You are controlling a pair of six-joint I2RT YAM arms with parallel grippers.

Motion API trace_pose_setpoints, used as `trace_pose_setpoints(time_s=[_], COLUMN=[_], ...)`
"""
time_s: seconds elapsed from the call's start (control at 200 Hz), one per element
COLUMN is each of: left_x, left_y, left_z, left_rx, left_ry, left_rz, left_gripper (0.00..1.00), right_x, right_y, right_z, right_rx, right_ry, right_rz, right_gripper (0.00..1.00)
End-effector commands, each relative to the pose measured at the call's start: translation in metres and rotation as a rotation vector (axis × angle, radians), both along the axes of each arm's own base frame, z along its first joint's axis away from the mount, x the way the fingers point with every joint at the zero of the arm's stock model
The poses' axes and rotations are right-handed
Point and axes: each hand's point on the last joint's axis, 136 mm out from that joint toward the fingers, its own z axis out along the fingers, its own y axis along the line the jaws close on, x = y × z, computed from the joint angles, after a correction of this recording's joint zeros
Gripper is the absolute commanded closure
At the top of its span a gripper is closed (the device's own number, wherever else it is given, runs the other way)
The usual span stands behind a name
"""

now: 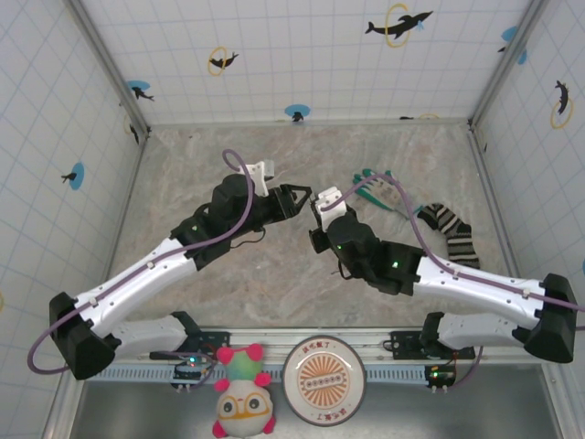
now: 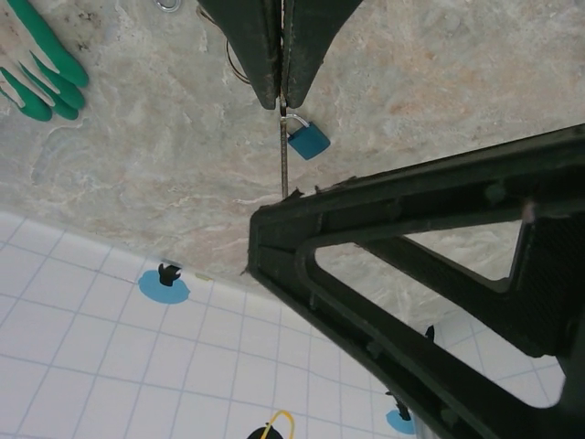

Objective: Unlock with the key

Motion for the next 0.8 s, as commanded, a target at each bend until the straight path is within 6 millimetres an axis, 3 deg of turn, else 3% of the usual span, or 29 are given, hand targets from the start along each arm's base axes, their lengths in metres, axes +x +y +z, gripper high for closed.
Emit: trace_pose_setpoints(time_s=[0.0,0.41,0.505,0.606,0.796], left_x=[-0.002,-0.001,-0.001,-0.001,0.005], left_y=[-0.010,-0.008,-0.006,-0.004,0.009], left_z=[0.007,0.000,0.000,-0.002,-0.004], left_rx=[-0.026,-0.016,-0.016,-0.002,0.062], left_ry=[0.019,0.043,0.041,0.039,0.002], left_rz=[-0.021,-0.001,0.004,0.015,0.067], left_gripper=[0.54,0.88,1.00,1.00,1.00], right_x=[0.003,0.001,0.000,0.000,0.000], right_y=[0.005,0.008,0.008,0.007,-0.006], right_z=[0.028,0.028,0.026,0.027,0.024], right_rx=[0.036,-0.022,-0.032,-0.020,0.050], right_ry=[-0.052,-0.087,-0.092,-0.090,-0.046], right_rz=[-0.030,-0.065,-0.073,-0.076,-0.079], right_gripper=[1.00,1.00,1.00,1.00,0.69])
